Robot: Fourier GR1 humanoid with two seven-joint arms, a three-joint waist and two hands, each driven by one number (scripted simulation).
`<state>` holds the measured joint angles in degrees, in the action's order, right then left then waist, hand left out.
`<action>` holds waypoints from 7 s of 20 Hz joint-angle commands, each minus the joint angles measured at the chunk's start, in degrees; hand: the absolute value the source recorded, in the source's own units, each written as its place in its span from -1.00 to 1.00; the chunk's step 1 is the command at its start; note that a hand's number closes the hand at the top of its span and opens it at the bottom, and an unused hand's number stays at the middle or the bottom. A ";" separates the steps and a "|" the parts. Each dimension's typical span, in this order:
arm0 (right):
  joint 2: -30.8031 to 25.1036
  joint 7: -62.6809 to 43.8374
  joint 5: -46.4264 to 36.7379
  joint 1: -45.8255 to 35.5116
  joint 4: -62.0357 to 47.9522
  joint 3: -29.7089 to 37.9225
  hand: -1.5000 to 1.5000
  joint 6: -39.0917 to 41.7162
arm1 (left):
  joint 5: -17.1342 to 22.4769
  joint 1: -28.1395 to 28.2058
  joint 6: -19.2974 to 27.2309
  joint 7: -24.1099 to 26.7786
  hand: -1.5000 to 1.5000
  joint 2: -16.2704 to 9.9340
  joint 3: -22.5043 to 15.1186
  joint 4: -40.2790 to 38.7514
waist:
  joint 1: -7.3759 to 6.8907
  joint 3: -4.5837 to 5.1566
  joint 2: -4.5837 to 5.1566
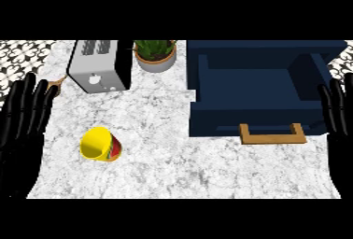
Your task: Pick up the cup, place it into the drawer and close the drawer
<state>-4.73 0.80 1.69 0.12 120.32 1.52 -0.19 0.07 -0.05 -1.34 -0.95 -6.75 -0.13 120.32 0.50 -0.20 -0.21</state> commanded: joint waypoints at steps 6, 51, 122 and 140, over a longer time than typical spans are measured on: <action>-0.44 1.27 -0.37 -1.25 -0.20 -1.63 -1.00 1.63 | 25.19 -2.29 -27.26 5.17 -1.00 -9.68 -2.16 -3.63 | 0.52 0.60 0.45; -6.42 -8.07 5.45 -15.32 -12.05 3.76 -1.00 9.77 | -7.85 -25.19 -34.29 56.24 -1.00 -14.08 2.75 -99.92 | 1.93 0.54 1.04; -6.51 -7.08 1.83 -18.21 -16.04 5.03 -1.00 8.19 | 7.22 -63.19 11.69 23.64 1.00 6.73 1.80 -75.73 | 0.59 0.20 0.45; -7.11 -3.41 4.98 -19.30 -18.44 5.36 -1.00 12.40 | 17.57 -76.03 18.35 12.45 1.00 6.75 -16.96 -101.10 | 7.23 0.05 2.17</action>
<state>-12.15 -3.85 7.21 -17.83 103.36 7.70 11.86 16.11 -75.70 19.06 13.29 0.00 -12.82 22.41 6.25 -0.11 1.51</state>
